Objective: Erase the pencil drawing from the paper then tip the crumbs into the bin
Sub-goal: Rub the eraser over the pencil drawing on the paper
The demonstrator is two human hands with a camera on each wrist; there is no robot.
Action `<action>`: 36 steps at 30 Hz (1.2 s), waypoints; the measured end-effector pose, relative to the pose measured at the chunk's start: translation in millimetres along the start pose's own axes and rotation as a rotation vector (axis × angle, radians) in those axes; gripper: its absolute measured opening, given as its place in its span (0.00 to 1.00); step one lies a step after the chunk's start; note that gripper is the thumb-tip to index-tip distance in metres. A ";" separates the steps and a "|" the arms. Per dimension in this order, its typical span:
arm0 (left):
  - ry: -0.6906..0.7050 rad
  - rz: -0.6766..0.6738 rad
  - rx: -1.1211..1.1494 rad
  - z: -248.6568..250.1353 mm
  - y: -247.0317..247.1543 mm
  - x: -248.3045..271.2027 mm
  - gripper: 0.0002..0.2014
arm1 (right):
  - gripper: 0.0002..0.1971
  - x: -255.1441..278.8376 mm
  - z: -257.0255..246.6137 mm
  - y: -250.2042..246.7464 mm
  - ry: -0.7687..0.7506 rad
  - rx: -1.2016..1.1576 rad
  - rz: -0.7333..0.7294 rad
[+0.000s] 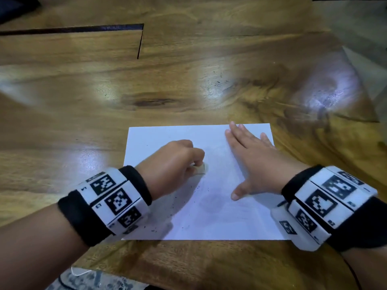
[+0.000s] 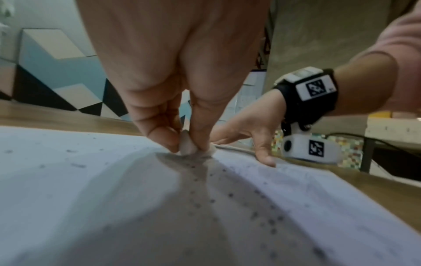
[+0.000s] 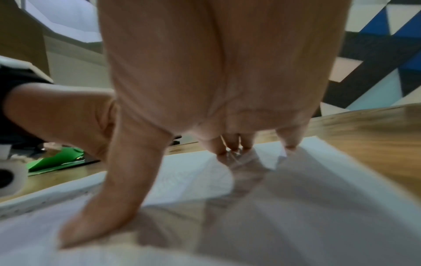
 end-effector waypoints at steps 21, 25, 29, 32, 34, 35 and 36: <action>0.061 -0.123 0.071 3.0 -12.6 -55.2 0.07 | 0.66 15.4 21.2 6.4 0.063 0.106 0.002; 0.086 -0.031 0.004 13.5 -22.4 -90.8 0.05 | 0.67 16.2 23.0 7.3 0.084 0.127 -0.021; 0.097 -0.083 0.008 4.4 -11.5 -53.9 0.10 | 0.68 15.4 23.4 5.9 0.087 0.098 -0.006; 0.067 -0.196 0.036 -5.9 -0.8 -21.7 0.09 | 0.69 14.9 23.7 6.5 0.083 0.076 -0.002; 0.044 -0.142 0.063 -5.5 -7.2 -31.8 0.08 | 0.70 14.2 23.2 6.1 0.082 0.077 0.003; 0.040 -0.091 0.066 -2.2 -12.7 -44.9 0.08 | 0.70 14.1 23.1 6.0 0.082 0.078 0.004; 0.047 -0.040 0.054 2.7 -18.4 -61.2 0.07 | 0.70 14.2 23.4 5.8 0.085 0.077 0.005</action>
Point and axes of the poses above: each hand's wrist, its own x-axis away from the middle knuckle, its own y-axis out of the palm, z = x × y, the point moved 9 cm from there along -x, towards the middle knuckle, and after that the axes turned 3 degrees about y, right-handed, at the moved point
